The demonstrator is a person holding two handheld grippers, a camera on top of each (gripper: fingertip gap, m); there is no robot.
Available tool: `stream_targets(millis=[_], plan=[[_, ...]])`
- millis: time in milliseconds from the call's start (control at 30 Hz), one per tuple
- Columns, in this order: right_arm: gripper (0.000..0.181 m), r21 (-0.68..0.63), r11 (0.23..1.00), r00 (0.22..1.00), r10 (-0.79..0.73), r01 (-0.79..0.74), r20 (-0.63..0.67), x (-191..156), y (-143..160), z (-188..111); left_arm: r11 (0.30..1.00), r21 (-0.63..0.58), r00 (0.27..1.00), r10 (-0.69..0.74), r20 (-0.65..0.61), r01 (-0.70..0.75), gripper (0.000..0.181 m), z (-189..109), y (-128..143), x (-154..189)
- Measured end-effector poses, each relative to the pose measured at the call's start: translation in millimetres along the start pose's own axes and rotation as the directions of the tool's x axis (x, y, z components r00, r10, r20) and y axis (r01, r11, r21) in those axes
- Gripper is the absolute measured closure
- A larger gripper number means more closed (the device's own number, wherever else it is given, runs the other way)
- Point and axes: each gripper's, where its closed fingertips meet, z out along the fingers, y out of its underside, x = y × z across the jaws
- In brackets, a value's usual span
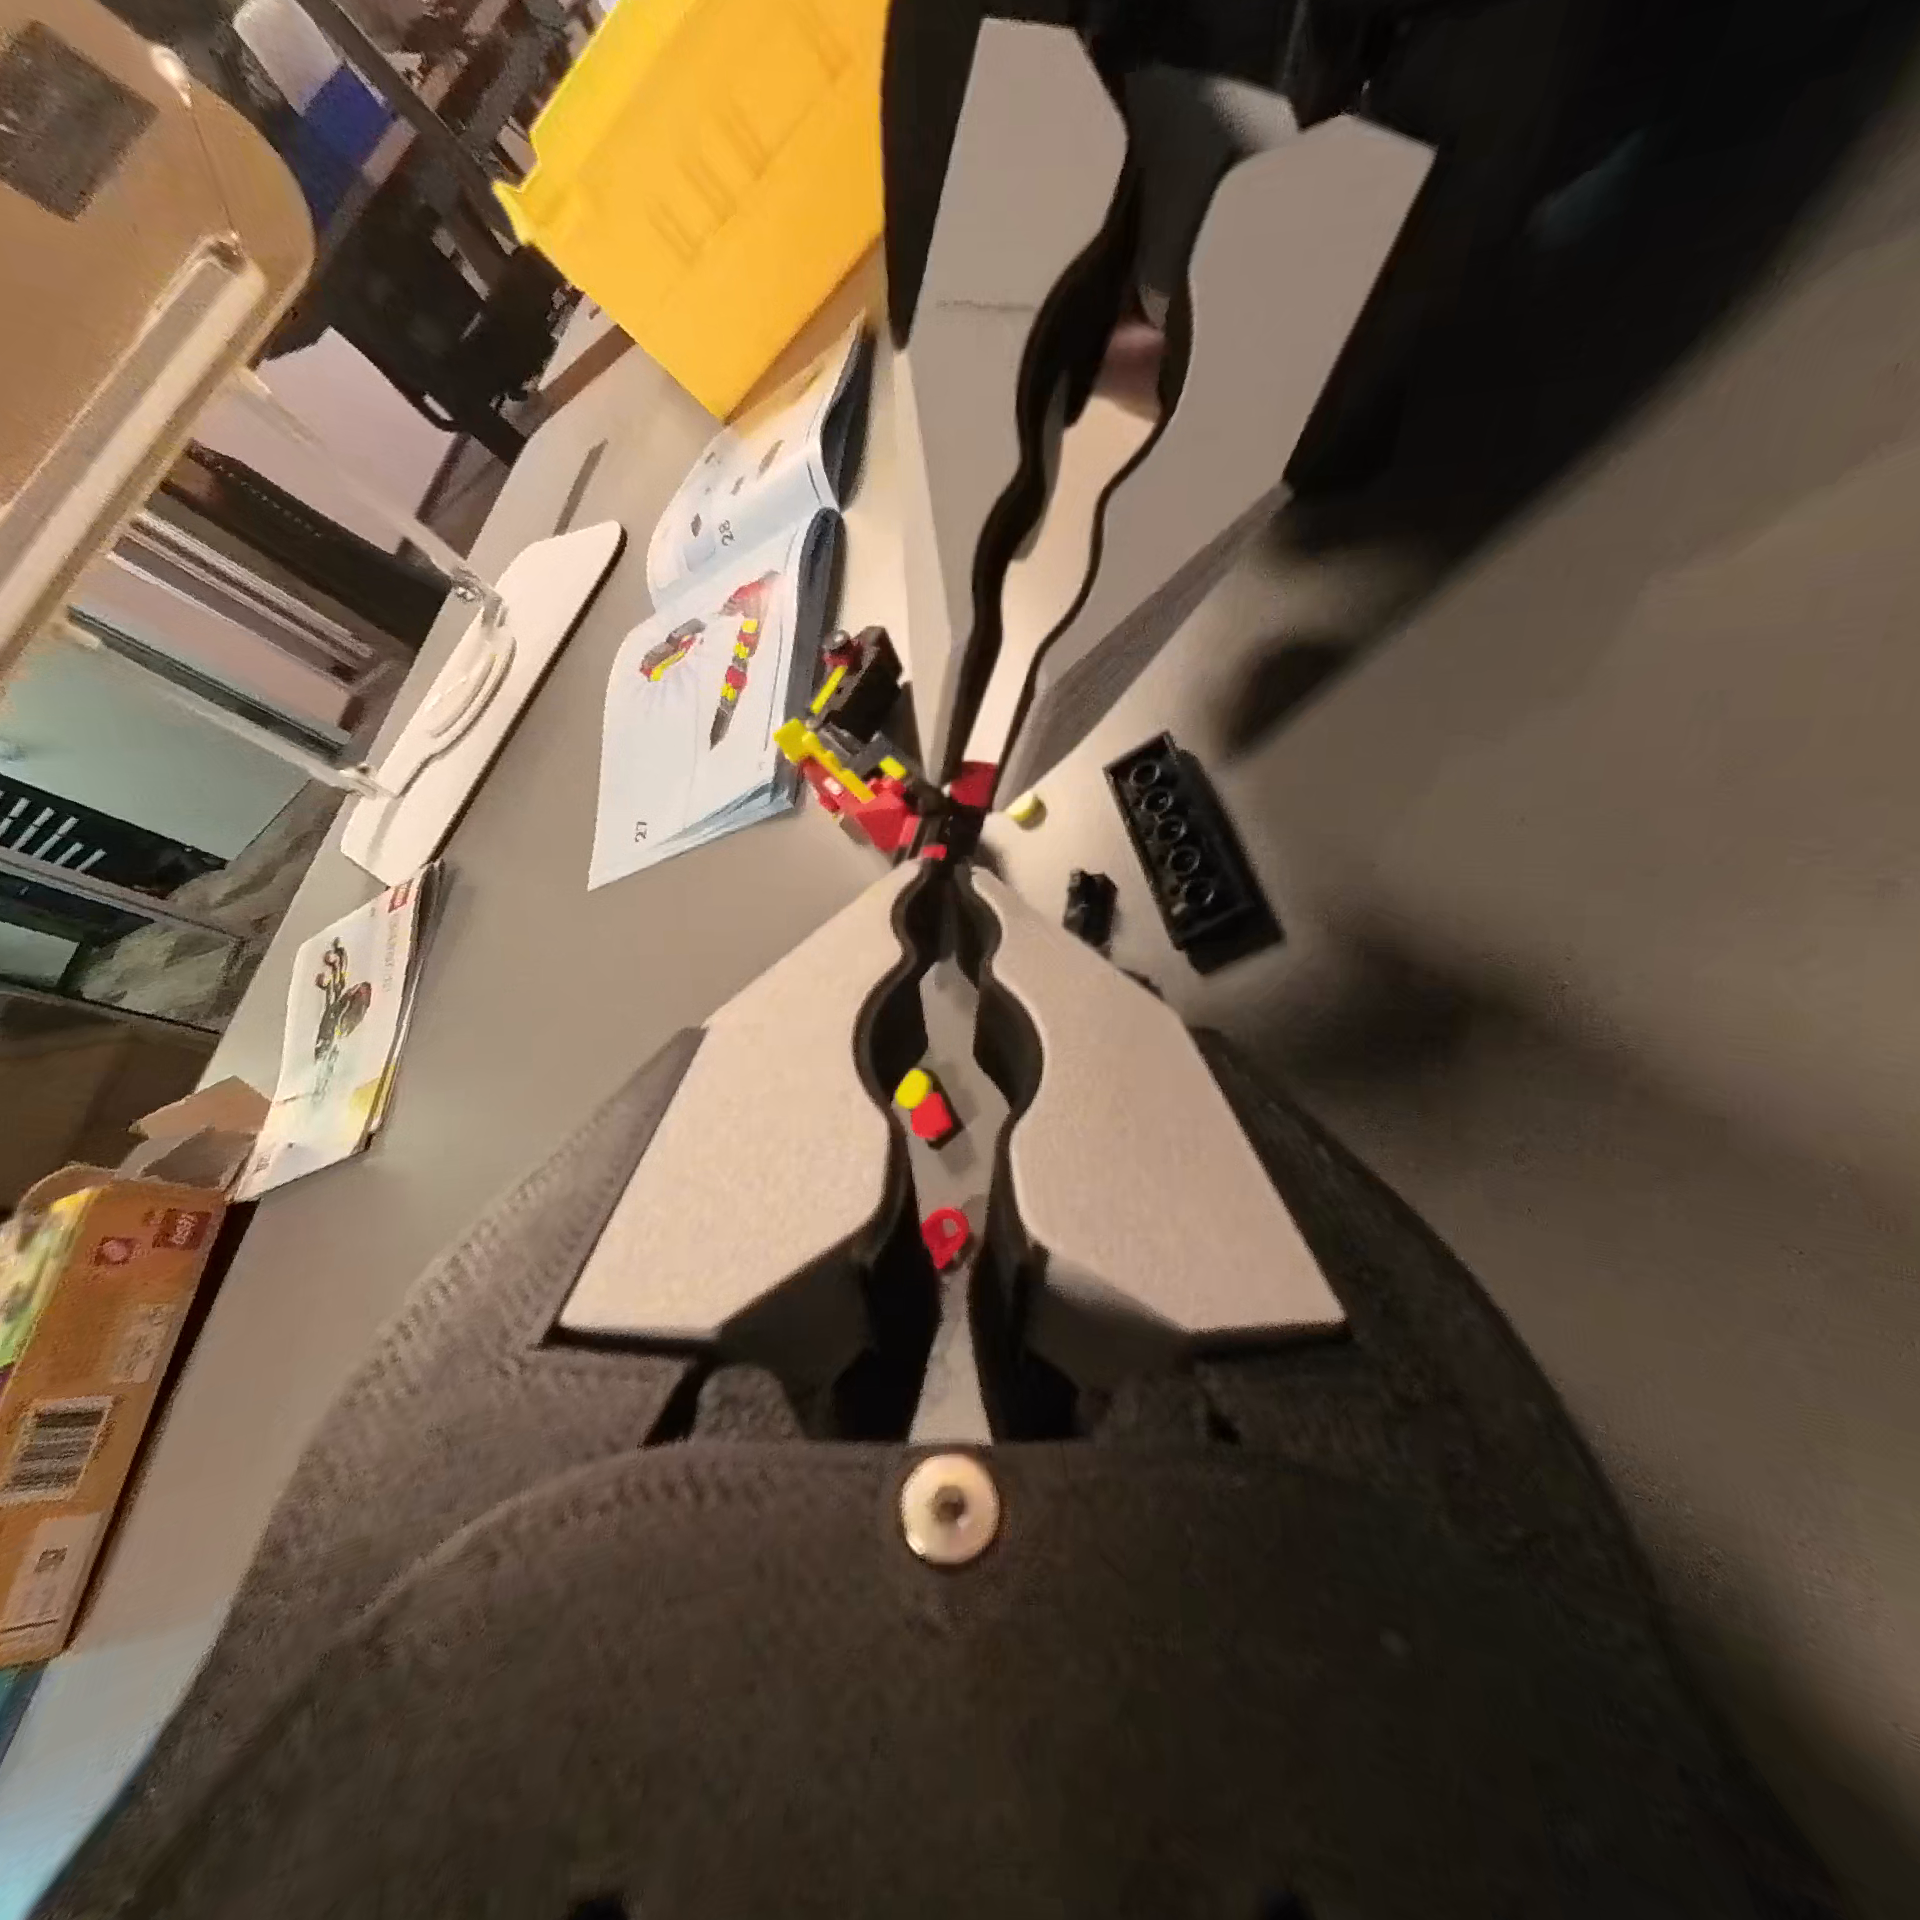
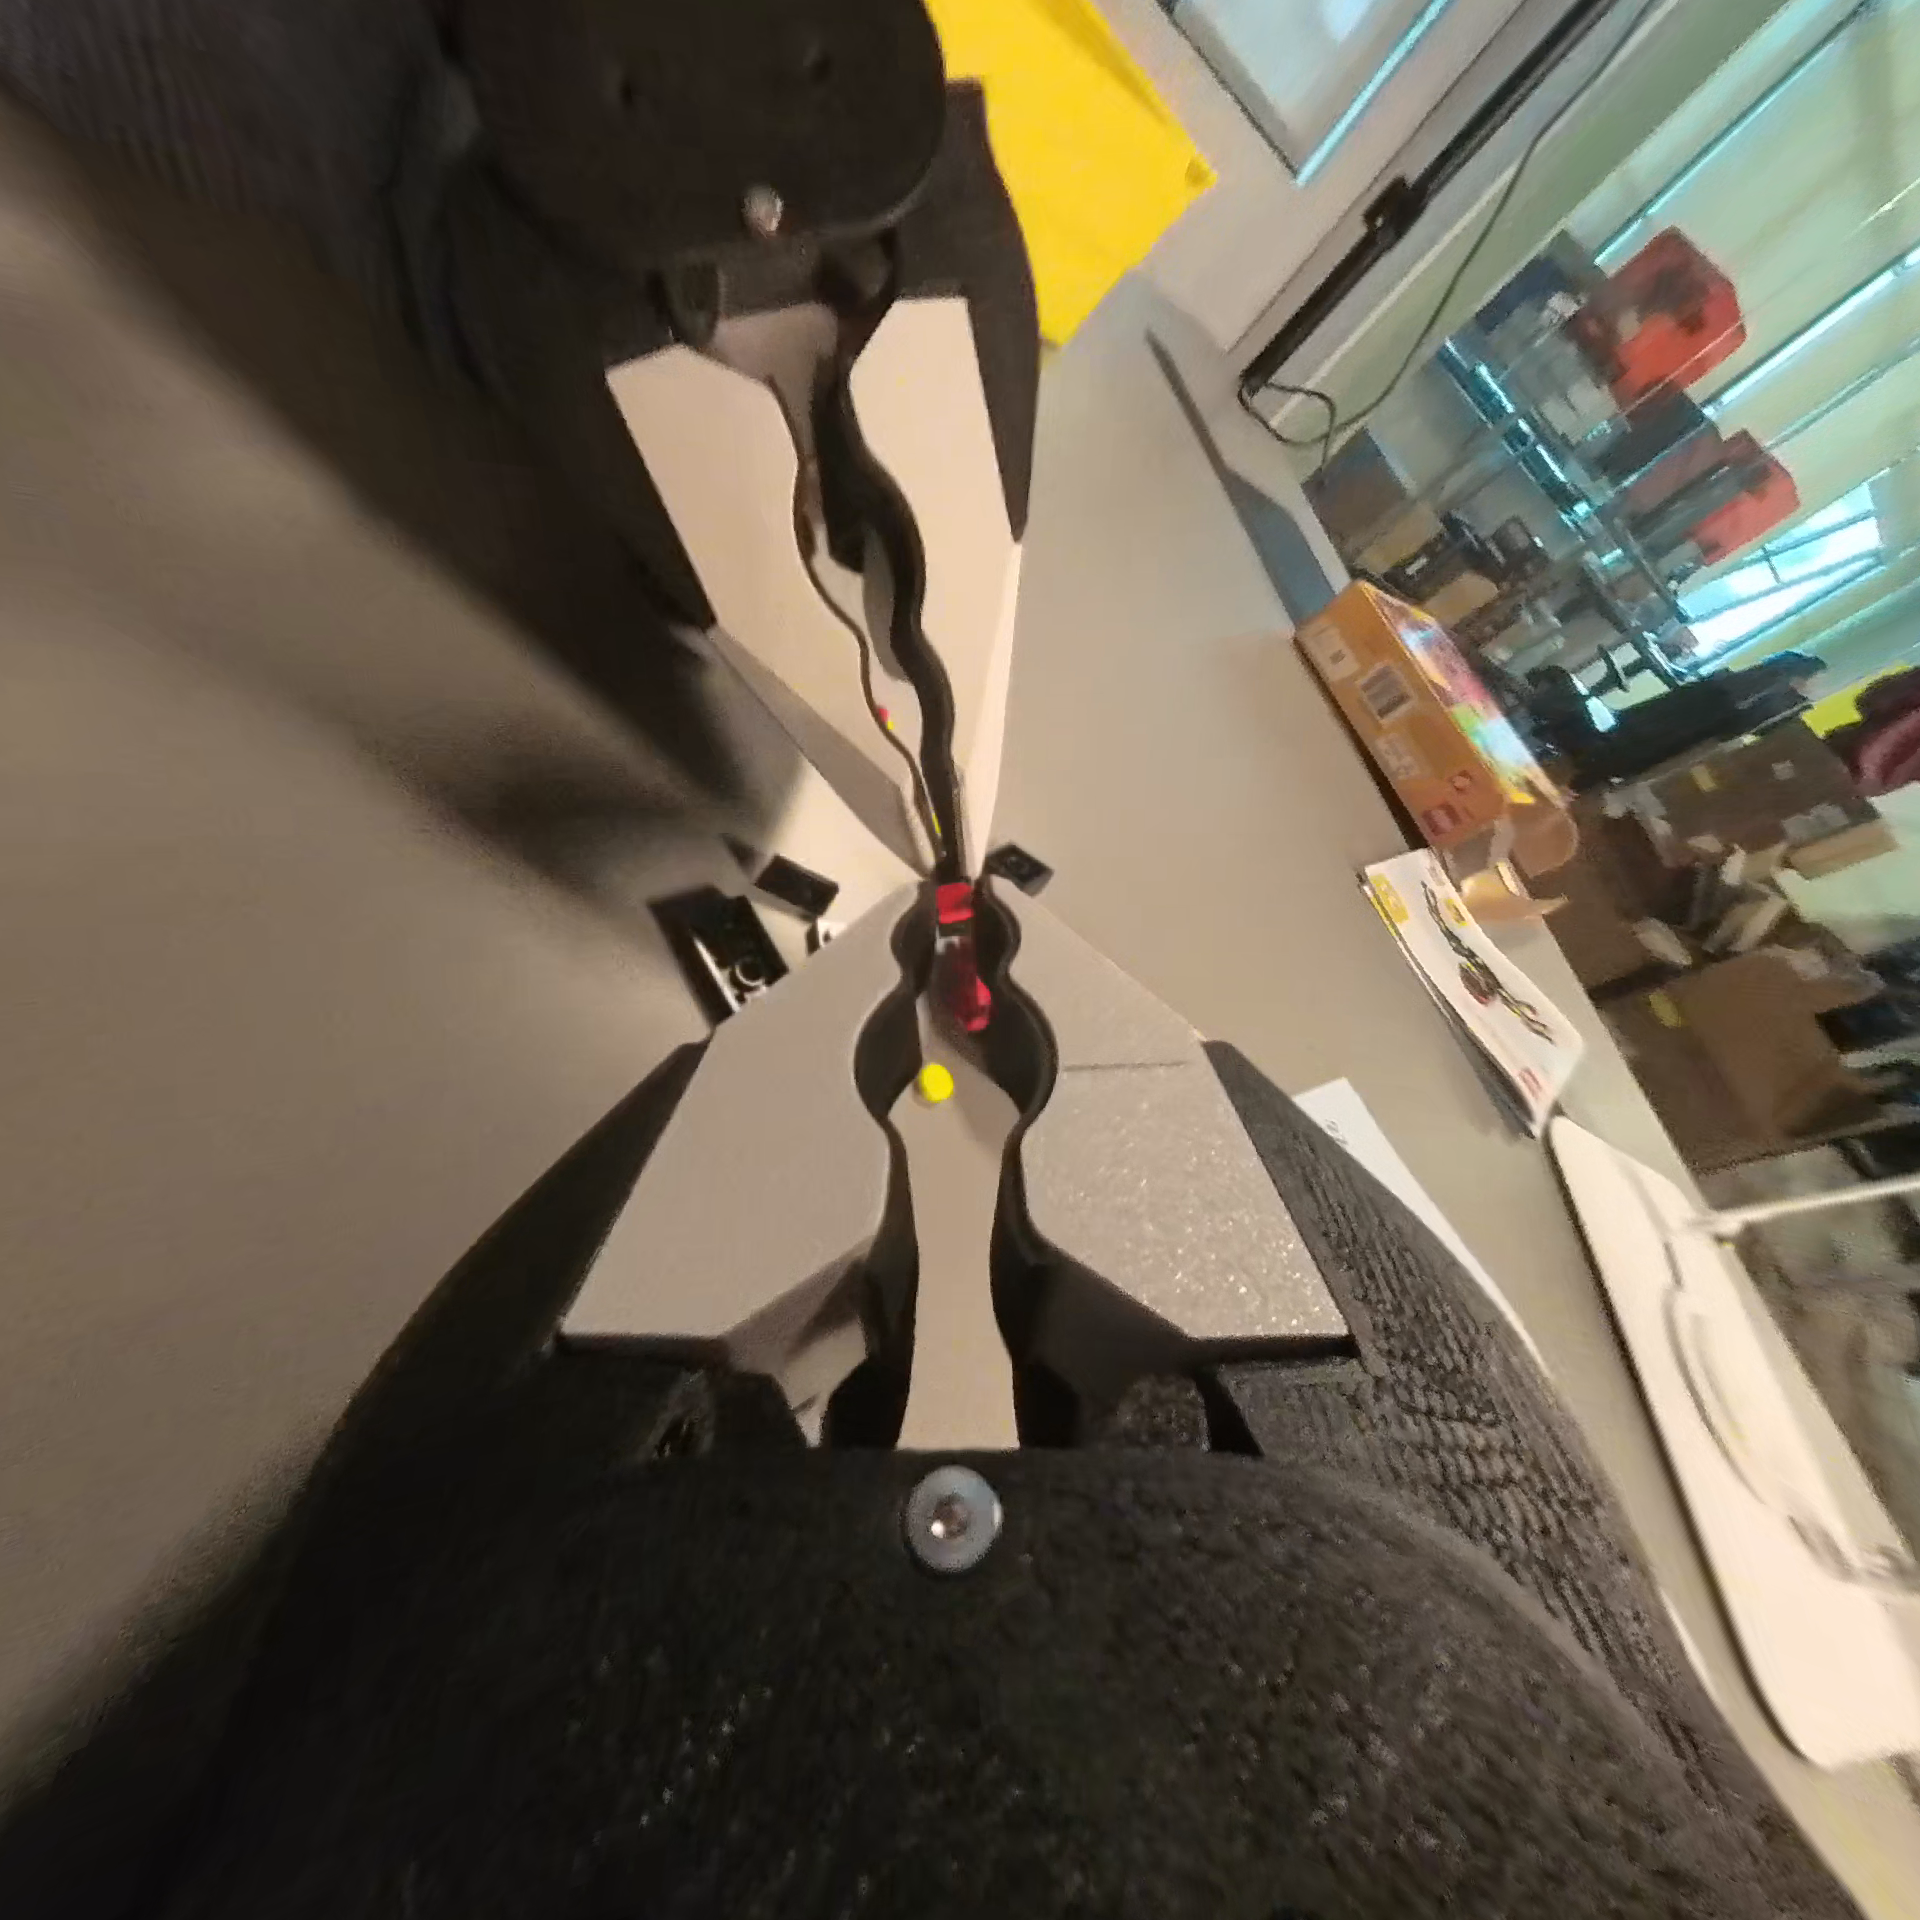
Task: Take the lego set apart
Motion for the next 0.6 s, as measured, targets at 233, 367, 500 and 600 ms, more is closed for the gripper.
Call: stream_targets(millis=[233, 367, 500, 600], plan=[[0.177, 0.189, 0.978, 0.994, 0.096, -0.086, -0.043, 18.4, -26.3, -18.7, 0.99, -0.106, 0.994, 0.101, 0.045, -0.095, 0.181, 6.5, 10.6, 3.0], [0.178, 0.158, 0.984, 0.996, 0.086, -0.079, -0.037, 16.6, -18.0, -14.8, 0.999, -0.027, 0.998, 0.03, 0.06, -0.028, 0.181, 2.9, -1.2, -1.9], [0.178, 0.166, 0.984, 0.996, 0.069, -0.058, -0.056, 18.6, -18.2, -17.4, 0.961, 0.201, 0.981, -0.195, 0.002, 0.19, 0.181, -18.9, -27.3, -14.0], [0.177, 0.205, 0.978, 0.997, 0.051, -0.04, -0.053, 14.6, -26.8, -18.8, 0.82, 0.333, 0.885, -0.417, -0.208, 0.465, 0.16, -35.0, -46.8, -19.4]])
